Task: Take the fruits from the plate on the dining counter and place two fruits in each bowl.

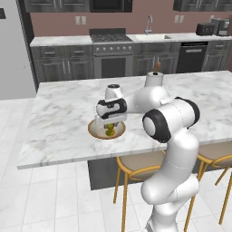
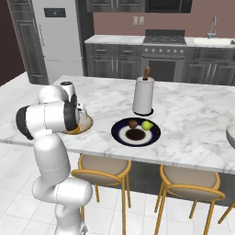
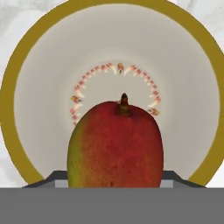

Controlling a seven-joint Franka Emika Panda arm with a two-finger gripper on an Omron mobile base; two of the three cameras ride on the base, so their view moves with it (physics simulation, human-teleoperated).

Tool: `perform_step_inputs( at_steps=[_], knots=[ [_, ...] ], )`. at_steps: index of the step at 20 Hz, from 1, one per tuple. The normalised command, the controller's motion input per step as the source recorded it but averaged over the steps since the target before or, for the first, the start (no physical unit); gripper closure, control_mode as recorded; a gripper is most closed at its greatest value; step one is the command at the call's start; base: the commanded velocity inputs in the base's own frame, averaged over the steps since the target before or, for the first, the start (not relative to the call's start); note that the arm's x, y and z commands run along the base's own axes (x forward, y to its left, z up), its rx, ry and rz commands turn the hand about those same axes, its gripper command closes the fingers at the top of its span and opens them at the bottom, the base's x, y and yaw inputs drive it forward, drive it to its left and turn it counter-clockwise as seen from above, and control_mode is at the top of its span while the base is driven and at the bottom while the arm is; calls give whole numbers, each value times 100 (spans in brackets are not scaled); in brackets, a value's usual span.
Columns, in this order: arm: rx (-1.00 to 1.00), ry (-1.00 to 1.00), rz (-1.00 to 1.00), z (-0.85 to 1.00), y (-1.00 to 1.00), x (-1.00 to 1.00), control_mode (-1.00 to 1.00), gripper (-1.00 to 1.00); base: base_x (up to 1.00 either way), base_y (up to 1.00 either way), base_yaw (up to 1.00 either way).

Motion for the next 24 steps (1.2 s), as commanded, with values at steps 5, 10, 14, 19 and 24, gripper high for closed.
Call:
perform_step_inputs(
  at_steps=[5, 10, 14, 19, 24],
  knots=[
    [0, 0, 0, 0, 0, 0, -100, -100, 0, 0, 0],
    [0, 0, 0, 0, 0, 0, -100, -100, 0, 0, 0],
    [0, 0, 0, 0, -4, -4, -100, -100, 0, 0, 0],
    [0, 0, -6, 24, -42, -36, -100, -100, 0, 0, 0],
    [0, 0, -14, 33, -62, -73, -100, -100, 0, 0, 0]
  ],
)
